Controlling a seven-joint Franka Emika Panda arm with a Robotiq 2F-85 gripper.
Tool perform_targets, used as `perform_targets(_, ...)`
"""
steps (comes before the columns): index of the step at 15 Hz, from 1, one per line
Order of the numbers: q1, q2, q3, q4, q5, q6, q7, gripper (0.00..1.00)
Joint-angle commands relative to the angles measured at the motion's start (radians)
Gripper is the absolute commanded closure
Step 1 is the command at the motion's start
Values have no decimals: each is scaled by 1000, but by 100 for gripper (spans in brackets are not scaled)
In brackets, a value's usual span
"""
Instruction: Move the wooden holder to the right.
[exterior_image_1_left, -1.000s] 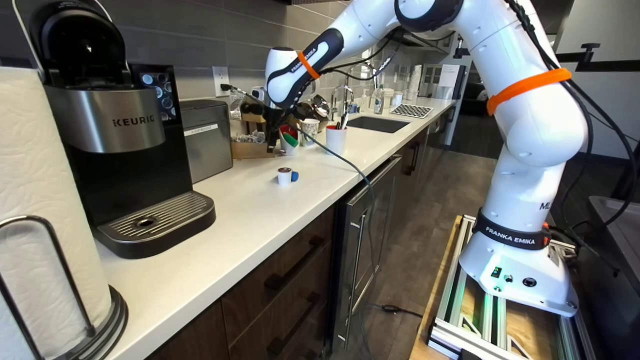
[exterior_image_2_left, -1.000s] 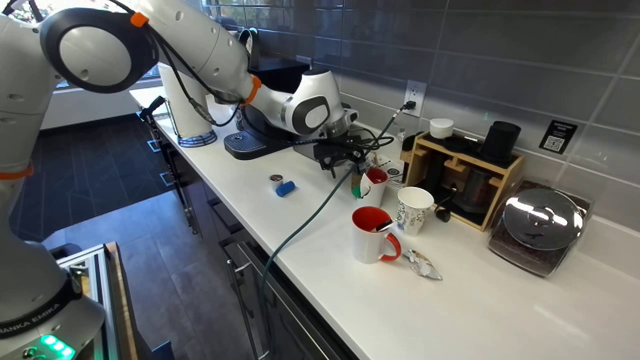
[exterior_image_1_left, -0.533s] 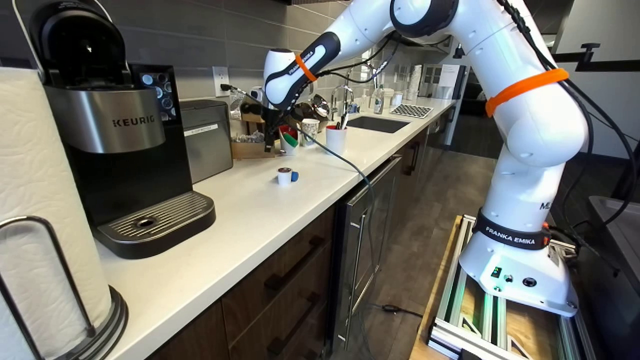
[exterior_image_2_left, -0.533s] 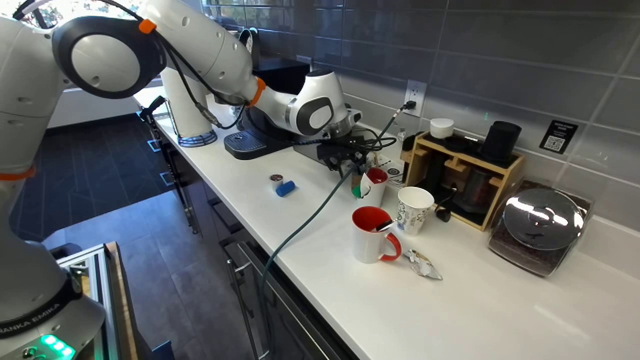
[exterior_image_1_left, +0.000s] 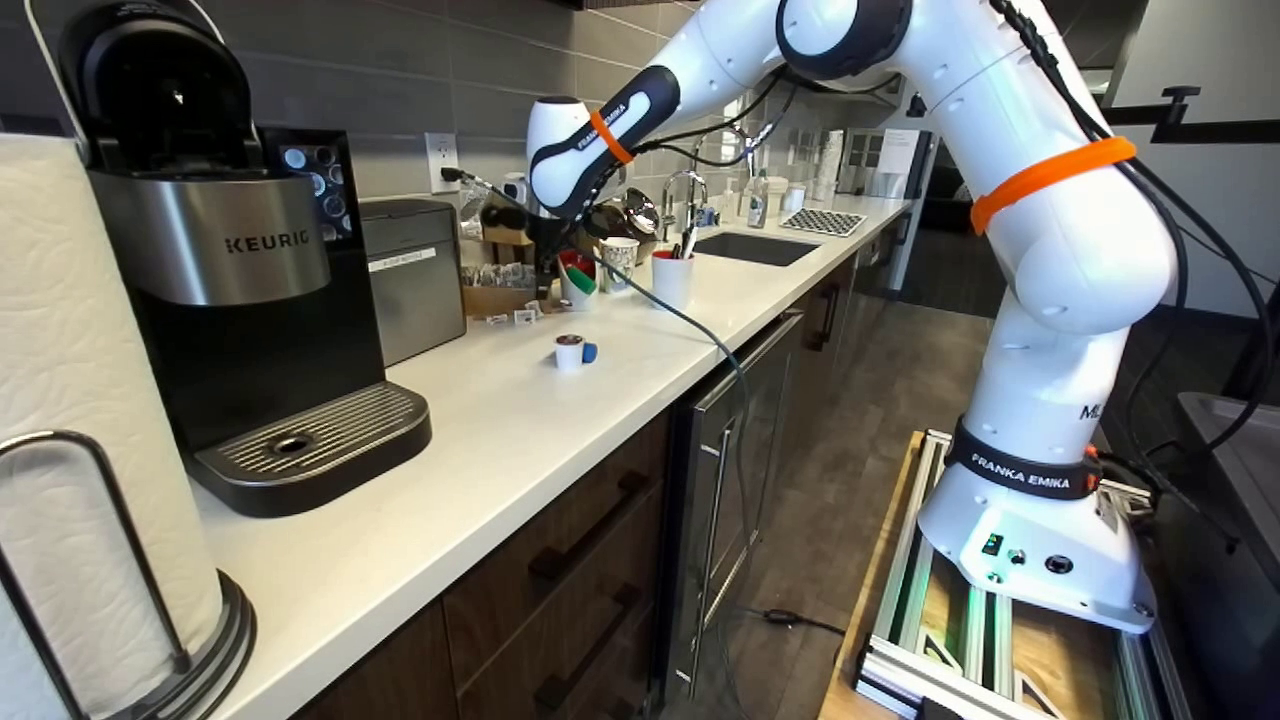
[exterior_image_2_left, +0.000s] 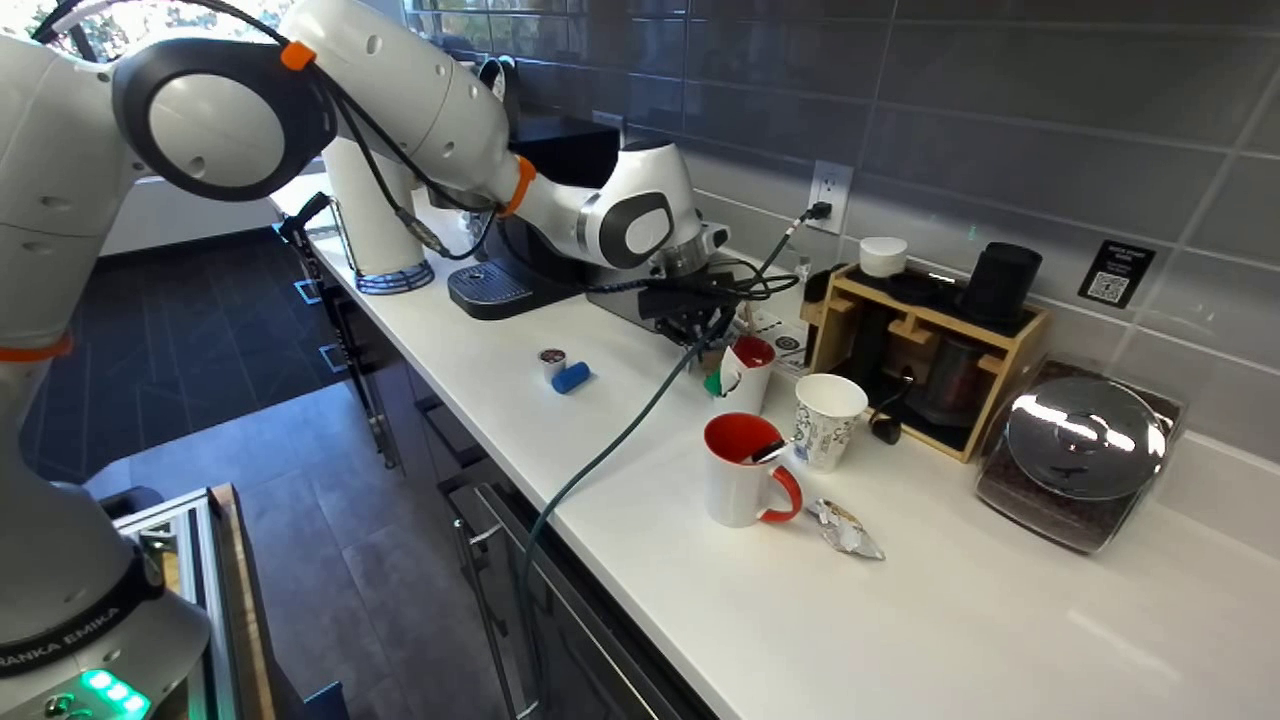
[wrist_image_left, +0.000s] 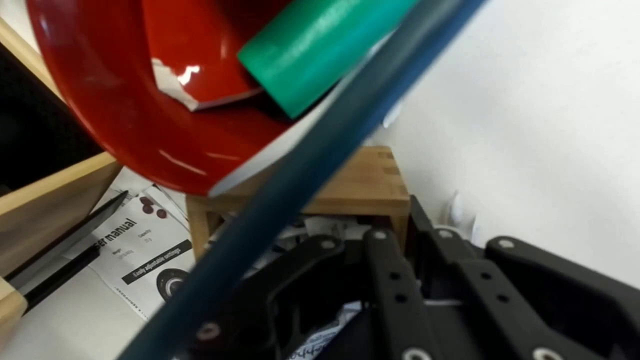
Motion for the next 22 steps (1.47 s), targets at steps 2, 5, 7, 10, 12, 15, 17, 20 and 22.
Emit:
perform_targets(2,1,7,16,45,5,-118,13,97)
perform_targets(5,-7,1,36,75,35,-208,7,97)
perform_targets(7,-5,6,37,108,50,-262,33,97)
perform_targets(10,-5,16,38,153,88,-350,97,97)
perform_targets(12,-13,21,43,177,126,-395,142,97)
perform_targets(15,-29,26,51,200,198,-407,221,97)
perform_targets(17,-36,25,52,204,231,-391,273,97)
perform_targets(20,-45,9,53,198,262,-388,326,97)
perform_targets(22,-46,-11,55,184,282,-381,355,97)
